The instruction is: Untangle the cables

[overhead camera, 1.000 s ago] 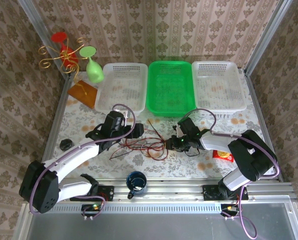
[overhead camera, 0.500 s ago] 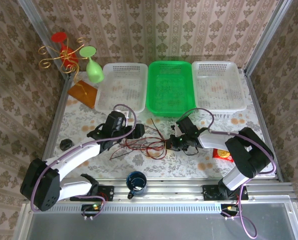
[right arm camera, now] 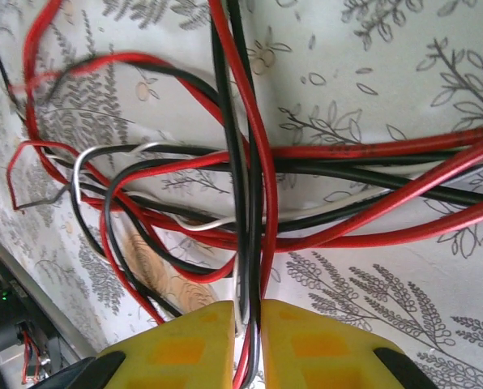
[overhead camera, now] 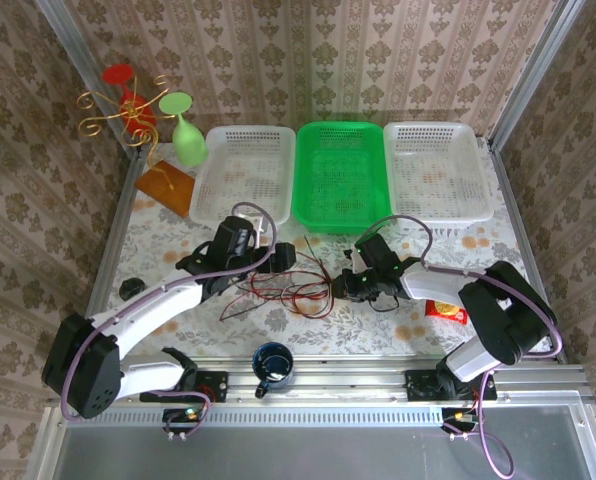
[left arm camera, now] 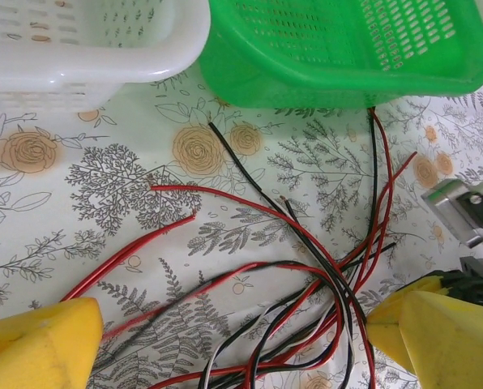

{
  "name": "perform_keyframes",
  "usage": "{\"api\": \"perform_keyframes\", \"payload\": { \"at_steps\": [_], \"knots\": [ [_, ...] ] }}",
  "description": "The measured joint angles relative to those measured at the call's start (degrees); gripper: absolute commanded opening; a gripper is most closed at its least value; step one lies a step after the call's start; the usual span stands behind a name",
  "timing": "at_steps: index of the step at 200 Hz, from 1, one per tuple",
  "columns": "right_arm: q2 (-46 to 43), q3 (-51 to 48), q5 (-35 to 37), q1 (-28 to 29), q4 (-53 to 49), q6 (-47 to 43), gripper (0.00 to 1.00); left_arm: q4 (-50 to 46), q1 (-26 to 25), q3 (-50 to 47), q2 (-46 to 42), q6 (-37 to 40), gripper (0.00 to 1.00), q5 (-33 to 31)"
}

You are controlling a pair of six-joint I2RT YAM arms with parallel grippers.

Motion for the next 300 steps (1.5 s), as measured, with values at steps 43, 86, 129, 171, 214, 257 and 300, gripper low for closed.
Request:
{"api": "perform_keyframes", "payload": {
  "at_steps": [43, 86, 129, 171, 214, 257, 300],
  "knots": [
    [0.8, 0.0, -0.4, 0.0, 0.0, -0.2, 0.15, 0.0, -0.7, 0.0, 0.6, -0.4, 0.95, 0.1],
    [0.9, 0.0, -0.8, 0.0, 0.0, -0.8, 0.03, -0.1, -0.9, 0.3, 0.7, -0.4, 0.95, 0.1],
    [-0.2, -0.3, -0.8, 0.0, 0.2, -0.8, 0.00, -0.2, -1.1, 0.3, 0.7, -0.9, 0.94, 0.1],
    [-8.2, -3.6, -0.8, 0.0, 2.0, -1.2, 0.00, 0.5, -1.4, 0.7, 2.1, -1.2, 0.88, 3.1],
    [-13.2, -5.0, -0.8, -0.3, 6.7, -2.4, 0.00, 6.4, -4.1, 0.8, 4.5, -0.8, 0.82, 9.0],
    [-13.0, -6.0, -1.9, -2.0, 10.4, -2.2, 0.00, 16.5, -7.1, -1.3, 9.8, -3.3, 0.64, 14.8],
    [-11.5, -6.6, -3.8, -2.9, 14.7, -0.8, 0.00, 26.8, -9.0, -4.6, 14.6, -7.5, 0.47, 18.8]
  ]
}}
